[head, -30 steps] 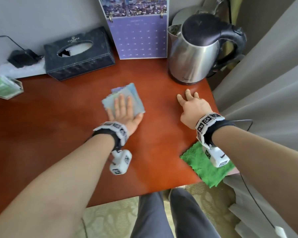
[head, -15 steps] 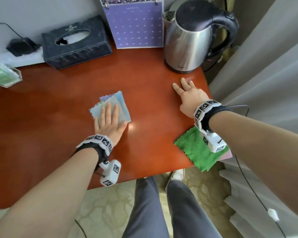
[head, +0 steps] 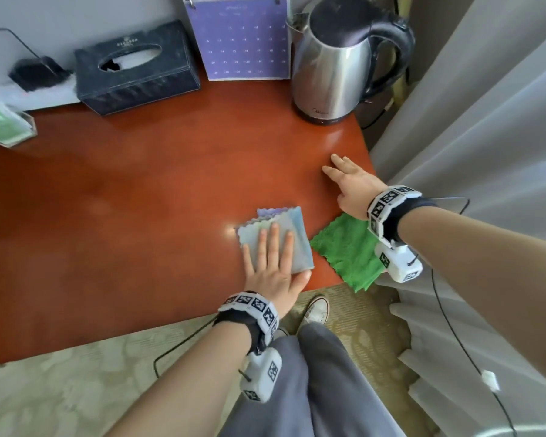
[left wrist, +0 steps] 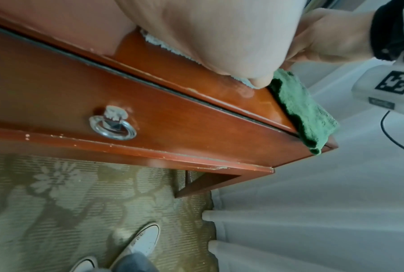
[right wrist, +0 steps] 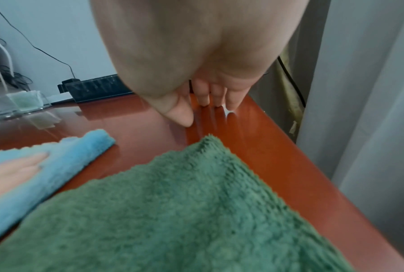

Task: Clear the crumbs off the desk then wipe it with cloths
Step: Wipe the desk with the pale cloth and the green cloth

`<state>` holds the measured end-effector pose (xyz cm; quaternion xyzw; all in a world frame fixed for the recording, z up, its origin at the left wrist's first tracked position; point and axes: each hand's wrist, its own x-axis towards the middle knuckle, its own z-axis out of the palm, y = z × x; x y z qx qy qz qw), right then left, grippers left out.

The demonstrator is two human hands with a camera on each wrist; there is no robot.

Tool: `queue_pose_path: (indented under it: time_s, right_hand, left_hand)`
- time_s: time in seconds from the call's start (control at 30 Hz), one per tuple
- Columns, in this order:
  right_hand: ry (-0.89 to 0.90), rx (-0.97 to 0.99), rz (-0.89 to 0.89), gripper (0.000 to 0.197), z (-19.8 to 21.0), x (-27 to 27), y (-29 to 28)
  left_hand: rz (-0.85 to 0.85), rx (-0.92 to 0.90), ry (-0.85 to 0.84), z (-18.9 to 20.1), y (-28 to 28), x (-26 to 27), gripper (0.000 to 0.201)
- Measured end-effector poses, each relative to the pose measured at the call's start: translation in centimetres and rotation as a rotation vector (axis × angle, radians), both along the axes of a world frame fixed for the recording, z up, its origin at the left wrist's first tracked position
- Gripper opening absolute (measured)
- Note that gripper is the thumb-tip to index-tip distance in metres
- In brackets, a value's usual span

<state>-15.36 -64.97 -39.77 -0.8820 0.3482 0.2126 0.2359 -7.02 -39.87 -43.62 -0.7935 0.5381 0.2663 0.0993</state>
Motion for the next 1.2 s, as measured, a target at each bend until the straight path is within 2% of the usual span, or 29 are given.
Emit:
queue_pose_path:
  time_s: [0.13,0.23,0.33,0.47,0.53,0.67,0.83,1.0,1.1,1.2]
  right_hand:
    - [0.059,-0.012,-0.024,0.078,0.6,0.2,1.0]
    - [0.077,-0.037,0.023,0.070,2.0,0.0,2.1]
    - [-0.010,-0.047,0.008,0.057,5.1,-1.2,3.0]
    - [-0.079,-0.133,0.045,0.046,10.5,-4.7,4.5]
    - [-0.066,-0.170,0.048,0.046,13.4,-7.0,5.3]
    - [-0.064,-0.238,-0.045,0.045,16.5,-11.3,6.1]
    - [-0.025,-0.255,-0.090,0.044,16.6,-15.2,9.1]
    - [0.022,-0.191,-0.106,0.046,14.5,-16.0,10.8]
    - [0.000,-0.166,-0.085,0.046,12.4,-15.5,10.6]
    - [-0.010,-0.142,-0.020,0.041,10.3,-15.0,10.3]
  left_hand:
    - [-0.040,0.035,0.022,0.3,-0.3,0.9,0.084]
    - [-0.045,0.063,0.039,1.2,-0.7,1.2,0.084]
    - [-0.062,0.114,0.113,4.2,-1.4,2.4,0.084]
    - [-0.030,0.093,0.210,8.4,-1.8,4.5,0.058]
    - [-0.046,0.094,0.183,11.3,-1.5,5.1,0.043]
    - [-0.110,0.134,0.100,15.9,-0.9,5.0,0.039]
    - [-0.132,0.121,0.059,17.0,-0.1,1.9,0.029]
    - [-0.089,0.059,0.091,15.3,-0.4,-0.9,0.017]
    - [-0.049,0.020,0.160,13.3,-0.9,-2.4,0.025]
    - [-0.029,-0.031,0.159,12.0,-1.9,-4.2,0.029]
